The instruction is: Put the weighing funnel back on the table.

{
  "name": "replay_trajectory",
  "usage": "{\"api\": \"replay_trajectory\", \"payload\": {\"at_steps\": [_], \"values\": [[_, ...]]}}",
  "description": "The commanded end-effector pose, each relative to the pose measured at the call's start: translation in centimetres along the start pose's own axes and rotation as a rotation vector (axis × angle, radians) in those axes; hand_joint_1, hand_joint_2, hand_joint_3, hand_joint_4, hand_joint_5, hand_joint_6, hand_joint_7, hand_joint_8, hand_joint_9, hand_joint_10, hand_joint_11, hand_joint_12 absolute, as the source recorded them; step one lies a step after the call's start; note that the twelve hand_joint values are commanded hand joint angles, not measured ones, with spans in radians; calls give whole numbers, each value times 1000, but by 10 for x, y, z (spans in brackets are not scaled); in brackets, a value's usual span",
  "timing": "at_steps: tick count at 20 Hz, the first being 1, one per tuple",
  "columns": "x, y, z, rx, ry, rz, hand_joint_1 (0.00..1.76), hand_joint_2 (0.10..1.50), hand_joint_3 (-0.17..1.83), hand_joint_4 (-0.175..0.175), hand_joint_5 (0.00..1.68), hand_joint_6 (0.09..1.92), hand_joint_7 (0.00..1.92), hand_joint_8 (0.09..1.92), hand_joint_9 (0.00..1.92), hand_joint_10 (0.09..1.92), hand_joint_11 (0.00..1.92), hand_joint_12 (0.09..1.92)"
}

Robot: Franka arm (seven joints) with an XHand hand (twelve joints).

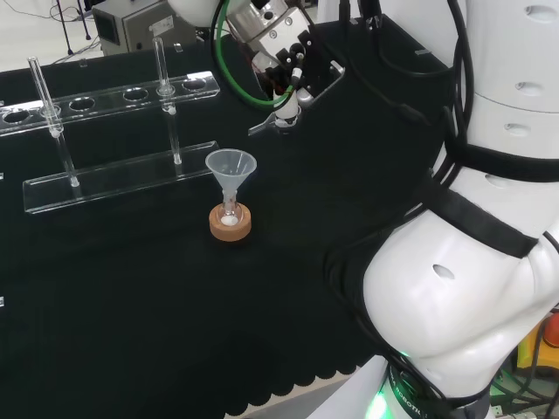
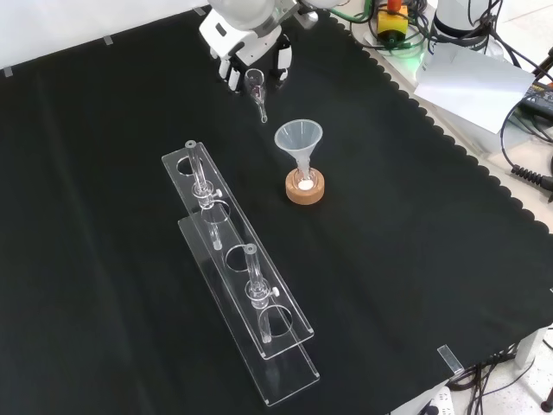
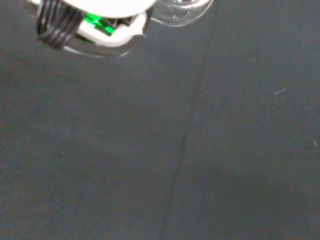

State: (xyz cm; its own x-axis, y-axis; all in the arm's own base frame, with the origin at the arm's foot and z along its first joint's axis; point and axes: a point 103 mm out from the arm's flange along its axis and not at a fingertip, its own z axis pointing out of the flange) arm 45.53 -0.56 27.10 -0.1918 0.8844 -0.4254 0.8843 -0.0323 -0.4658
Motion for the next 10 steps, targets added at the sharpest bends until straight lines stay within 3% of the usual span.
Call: {"api": "replay_trajectory", "payload": {"at_steps": [1,10], "values": [[-9,2,10,-20,52,-9,1114,649,712,175,1227,780,923,548,1304,102,1042,916],[-19,20,24,-57,149,-27,1113,650,711,175,1226,782,927,550,1306,100,1044,915]]}}
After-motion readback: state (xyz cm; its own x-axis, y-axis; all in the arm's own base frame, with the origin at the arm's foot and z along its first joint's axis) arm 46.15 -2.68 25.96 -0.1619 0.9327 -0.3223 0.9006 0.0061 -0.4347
